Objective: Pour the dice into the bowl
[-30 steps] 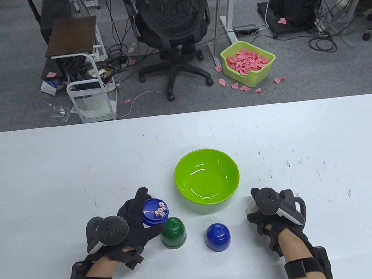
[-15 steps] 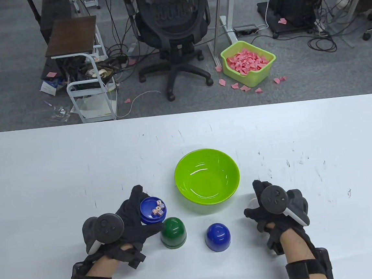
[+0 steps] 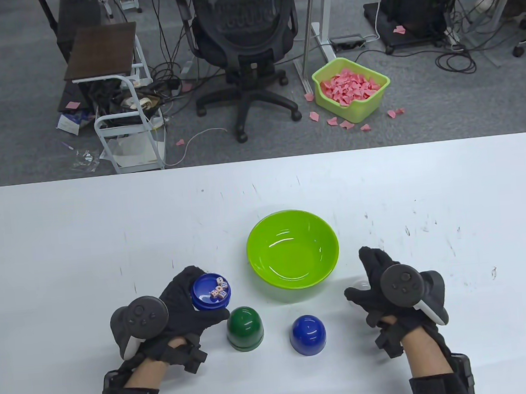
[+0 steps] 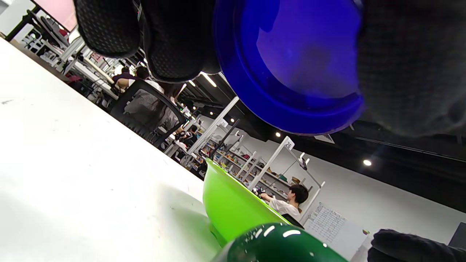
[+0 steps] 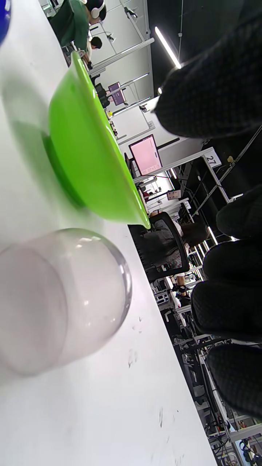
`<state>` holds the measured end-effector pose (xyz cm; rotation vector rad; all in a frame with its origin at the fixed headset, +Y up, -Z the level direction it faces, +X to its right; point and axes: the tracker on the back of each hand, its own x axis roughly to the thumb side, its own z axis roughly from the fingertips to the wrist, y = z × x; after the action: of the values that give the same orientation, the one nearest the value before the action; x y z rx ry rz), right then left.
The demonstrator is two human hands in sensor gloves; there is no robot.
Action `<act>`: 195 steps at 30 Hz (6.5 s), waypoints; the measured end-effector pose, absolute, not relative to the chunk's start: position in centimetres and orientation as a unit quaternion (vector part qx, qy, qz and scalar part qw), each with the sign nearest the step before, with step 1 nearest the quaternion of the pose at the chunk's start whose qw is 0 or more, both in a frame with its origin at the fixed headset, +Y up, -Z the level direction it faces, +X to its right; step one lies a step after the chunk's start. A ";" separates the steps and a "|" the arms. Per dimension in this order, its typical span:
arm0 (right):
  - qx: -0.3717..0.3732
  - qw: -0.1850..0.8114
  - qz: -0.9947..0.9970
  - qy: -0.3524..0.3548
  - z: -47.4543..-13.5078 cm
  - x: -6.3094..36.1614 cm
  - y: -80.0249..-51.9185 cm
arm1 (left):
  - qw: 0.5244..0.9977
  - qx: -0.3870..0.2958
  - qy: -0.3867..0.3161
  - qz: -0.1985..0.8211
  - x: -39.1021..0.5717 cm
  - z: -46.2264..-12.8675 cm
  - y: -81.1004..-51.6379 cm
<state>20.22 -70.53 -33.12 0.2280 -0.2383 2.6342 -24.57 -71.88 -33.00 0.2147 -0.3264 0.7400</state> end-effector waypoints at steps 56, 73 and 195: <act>0.039 0.278 0.958 -0.055 -33.5 22.2 -71.3 | 0.969 -0.130 -0.204 0.042 -7.8 -46.5 -67.5; 0.033 0.277 0.959 -0.051 -33.5 22.3 -71.4 | 0.964 -0.057 -0.228 0.125 -12.2 -44.2 -66.3; 0.342 0.208 0.914 -0.061 -34.1 -3.1 -63.2 | 0.881 0.045 -0.247 0.401 -22.8 -33.5 -72.2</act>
<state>-3.14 -63.24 -34.08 0.9517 -0.1693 2.5457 -22.76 -72.23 -33.45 0.0932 -0.5149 0.8352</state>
